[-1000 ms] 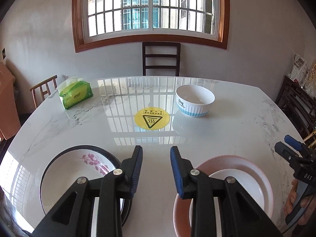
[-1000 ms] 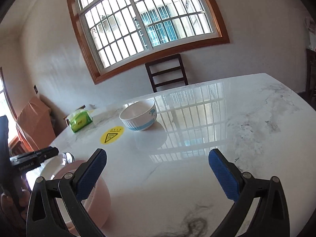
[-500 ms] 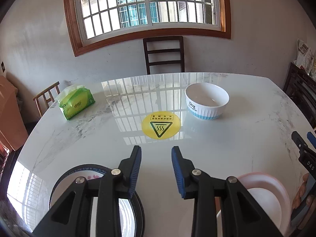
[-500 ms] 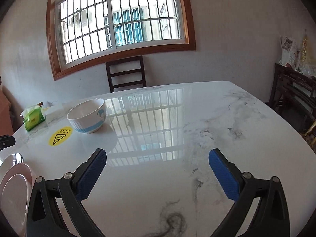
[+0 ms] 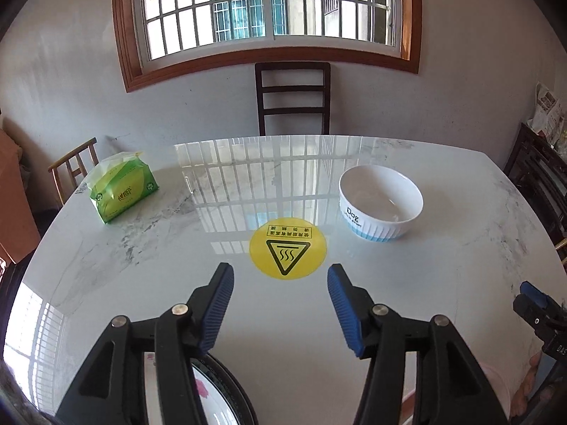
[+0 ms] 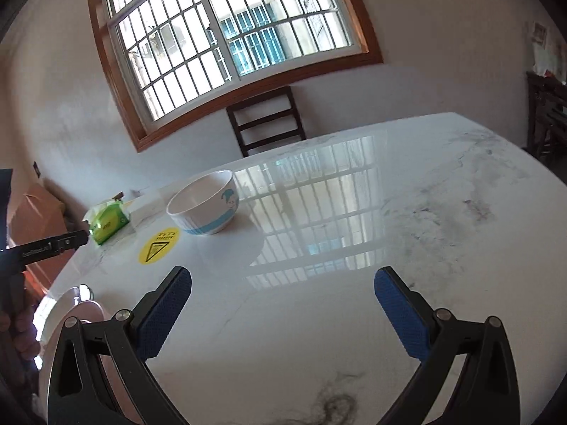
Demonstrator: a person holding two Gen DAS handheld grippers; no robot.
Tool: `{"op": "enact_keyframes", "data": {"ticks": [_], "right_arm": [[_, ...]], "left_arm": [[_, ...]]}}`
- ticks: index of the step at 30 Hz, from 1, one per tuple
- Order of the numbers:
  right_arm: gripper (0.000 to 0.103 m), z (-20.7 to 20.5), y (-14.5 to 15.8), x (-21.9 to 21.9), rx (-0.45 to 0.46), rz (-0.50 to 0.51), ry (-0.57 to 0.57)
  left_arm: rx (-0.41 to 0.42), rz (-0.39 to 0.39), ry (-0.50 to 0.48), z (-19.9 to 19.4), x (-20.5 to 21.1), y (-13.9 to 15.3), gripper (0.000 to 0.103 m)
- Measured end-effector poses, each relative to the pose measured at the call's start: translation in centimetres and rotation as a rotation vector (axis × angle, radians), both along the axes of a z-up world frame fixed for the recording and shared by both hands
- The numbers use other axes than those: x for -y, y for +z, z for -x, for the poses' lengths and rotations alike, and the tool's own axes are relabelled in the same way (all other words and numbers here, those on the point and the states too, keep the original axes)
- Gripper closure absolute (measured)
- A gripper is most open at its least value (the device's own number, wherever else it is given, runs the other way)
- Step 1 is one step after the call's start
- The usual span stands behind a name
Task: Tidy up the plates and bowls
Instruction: 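Move both grippers to the small white blue-banded bowl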
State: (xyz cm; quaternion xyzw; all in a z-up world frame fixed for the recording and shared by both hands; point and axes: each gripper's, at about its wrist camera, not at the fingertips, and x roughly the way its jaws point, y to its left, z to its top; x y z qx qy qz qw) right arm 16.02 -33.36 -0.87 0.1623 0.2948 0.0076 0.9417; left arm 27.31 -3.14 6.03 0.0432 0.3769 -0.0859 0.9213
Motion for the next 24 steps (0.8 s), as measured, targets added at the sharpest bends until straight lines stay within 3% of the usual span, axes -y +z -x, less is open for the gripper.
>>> {"op": "enact_keyframes", "data": {"ticks": [2, 6, 7, 9, 11, 13, 14, 20, 24], "right_arm": [[0.012, -1.9, -0.2, 0.1, -0.088, -0.064, 0.078], [0.012, -4.8, -0.6, 1.2, -0.148, -0.284, 0.167], [0.017, -5.7, -0.7, 1.5, -0.156, -0.331, 0.188], [0.033, -7.2, -0.6, 1.8, -0.173, -0.392, 0.212], [0.066, -8.9, -0.7, 1.8, -0.184, -0.428, 0.238], [0.083, -10.5, -0.6, 1.6, -0.194, -0.439, 0.254], [0.087, -11.3, -0.7, 1.4, -0.199, -0.445, 0.261], [0.087, -15.5, -0.5, 0.9, -0.198, -0.478, 0.258], [0.08, -17.9, -0.2, 0.5, -0.224, -0.478, 0.243]], "left_arm": [[-0.011, 0.015, -0.018, -0.8, 0.0, 0.0, 0.047], [-0.083, 0.084, -0.073, -2.8, 0.2, -0.4, 0.047], [-0.116, 0.106, -0.093, -3.4, 0.4, -0.8, 0.047], [-0.184, 0.144, -0.126, -4.6, 0.6, -1.5, 0.047], [-0.224, 0.177, -0.146, -5.8, 0.8, -2.2, 0.047], [-0.246, 0.195, -0.153, -6.7, 0.9, -2.6, 0.047], [-0.252, 0.204, -0.153, -7.2, 0.9, -2.7, 0.047], [-0.27, 0.315, -0.156, -9.9, 0.7, -2.8, 0.047], [-0.287, 0.305, -0.151, -11.7, 2.0, -3.1, 0.047]]}}
